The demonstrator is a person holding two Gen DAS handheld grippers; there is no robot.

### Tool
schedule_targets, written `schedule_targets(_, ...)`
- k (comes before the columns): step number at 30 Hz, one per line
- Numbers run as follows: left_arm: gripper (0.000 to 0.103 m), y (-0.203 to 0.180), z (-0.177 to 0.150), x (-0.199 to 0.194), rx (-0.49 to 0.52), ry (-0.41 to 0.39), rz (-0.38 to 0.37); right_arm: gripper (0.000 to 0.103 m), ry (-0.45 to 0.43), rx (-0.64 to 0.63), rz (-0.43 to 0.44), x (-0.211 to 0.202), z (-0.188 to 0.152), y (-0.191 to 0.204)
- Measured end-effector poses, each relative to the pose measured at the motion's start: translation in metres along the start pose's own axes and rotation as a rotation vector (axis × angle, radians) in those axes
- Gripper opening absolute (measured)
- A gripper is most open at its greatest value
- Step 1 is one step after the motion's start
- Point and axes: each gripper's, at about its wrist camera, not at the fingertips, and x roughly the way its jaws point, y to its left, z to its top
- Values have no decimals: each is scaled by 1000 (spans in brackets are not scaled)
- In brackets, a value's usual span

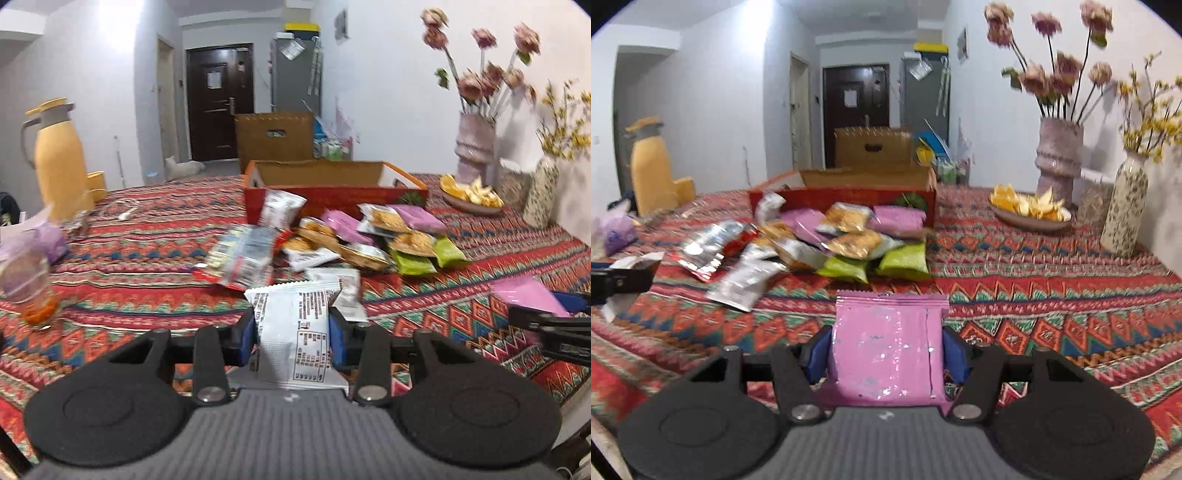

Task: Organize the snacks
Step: 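Carry both packets over the cardboard box and open both tools to drop them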

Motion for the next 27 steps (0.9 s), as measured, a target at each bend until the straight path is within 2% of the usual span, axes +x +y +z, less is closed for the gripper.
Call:
schedule_targets(3,40,11,13,-1,-24,-9,6,61,-35,15,15,-18,10,-1)
schedule_targets(6,40,21,41,2,-38,-32,-1,61,-73,14,16,-24,29,-3)
schedule_targets(11,40,48,117,15,-68,-79,-88,61,-181,-3,87,-40,89,-20)
schedule_targets(15,40,56,186,62,-45,-77,-103,61,-217,12,132,-23,154,-43)
schedule_targets(20,40,50,255,156,4,-62,-74,61,-192,7,155,53,239,-62)
schedule_targets(24,40,44,283,247,-4,2,-99,61,-72,-39,139,161,290,-60)
schedule_targets(27,40,37,288,314,-3,43,-79,61,27,-40,101,247,307,-55)
